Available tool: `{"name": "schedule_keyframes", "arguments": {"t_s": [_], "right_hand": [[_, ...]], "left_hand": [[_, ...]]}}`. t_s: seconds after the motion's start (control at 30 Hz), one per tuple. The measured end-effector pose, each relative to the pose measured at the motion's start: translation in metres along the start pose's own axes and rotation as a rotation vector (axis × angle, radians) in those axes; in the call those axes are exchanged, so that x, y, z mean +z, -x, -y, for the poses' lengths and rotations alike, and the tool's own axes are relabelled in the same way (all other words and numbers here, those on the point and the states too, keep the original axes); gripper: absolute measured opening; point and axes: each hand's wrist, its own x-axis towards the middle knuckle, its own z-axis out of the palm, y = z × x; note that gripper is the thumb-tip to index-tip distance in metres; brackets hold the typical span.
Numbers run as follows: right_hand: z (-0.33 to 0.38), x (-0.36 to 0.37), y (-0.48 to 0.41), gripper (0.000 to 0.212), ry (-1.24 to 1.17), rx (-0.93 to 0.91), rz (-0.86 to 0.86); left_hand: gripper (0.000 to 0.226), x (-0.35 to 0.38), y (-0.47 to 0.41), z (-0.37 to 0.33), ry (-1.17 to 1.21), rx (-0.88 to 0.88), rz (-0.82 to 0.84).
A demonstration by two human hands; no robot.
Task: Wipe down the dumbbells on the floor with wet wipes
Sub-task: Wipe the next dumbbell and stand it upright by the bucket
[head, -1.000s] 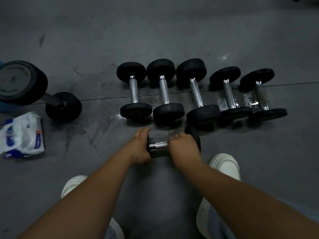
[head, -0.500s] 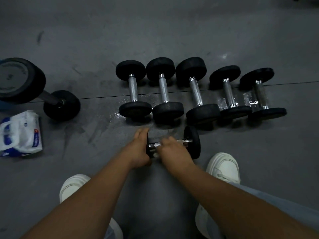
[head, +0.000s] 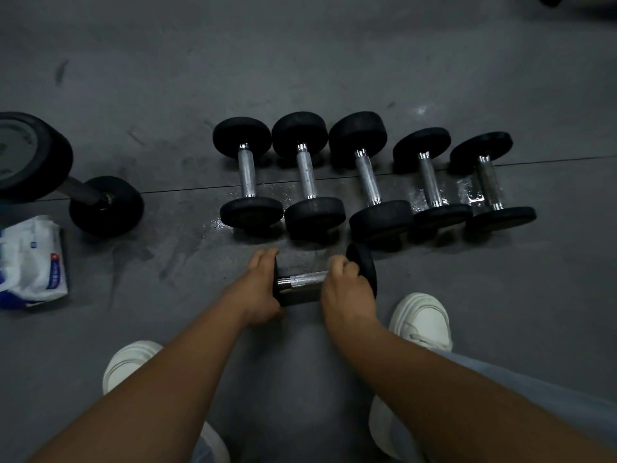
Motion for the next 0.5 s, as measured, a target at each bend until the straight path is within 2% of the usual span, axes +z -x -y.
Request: {"name": "schedule_keyframes", "arguments": {"t_s": [0.07, 0.17, 0.3, 0.33, 0.43, 0.5], "right_hand": [[-0.002, 0.005, -0.002, 0.047, 0.174, -0.064, 0.041], [-0.005, -0.017, -0.023, 0.034, 0.143, -0.185, 0.102], [-0.015, -0.034, -0.041, 0.034, 0.300, -0.189, 0.019], [-0.013, -0.030, -0.037, 0.034, 0.325, -0.196, 0.053], [0.001, -0.015, -0.019, 0.034, 0.216, -0.267, 0.275], [0.003, -0.017, -0.017, 0.035, 0.127, -0.211, 0.242]], "left_hand": [[0.125, 0.000, 0.001, 0.000, -0.003, 0.000, 0.006], [0.122, 0.001, 0.001, 0.001, -0.003, 0.008, -0.004], [0.119, -0.002, -0.002, -0.001, 0.006, -0.009, 0.001], [0.120, -0.003, -0.001, -0.002, 0.009, -0.011, 0.002], [0.122, -0.003, -0.002, -0.002, 0.013, -0.009, 0.015], [0.121, -0.003, -0.002, -0.002, 0.019, -0.008, 0.014]]}}
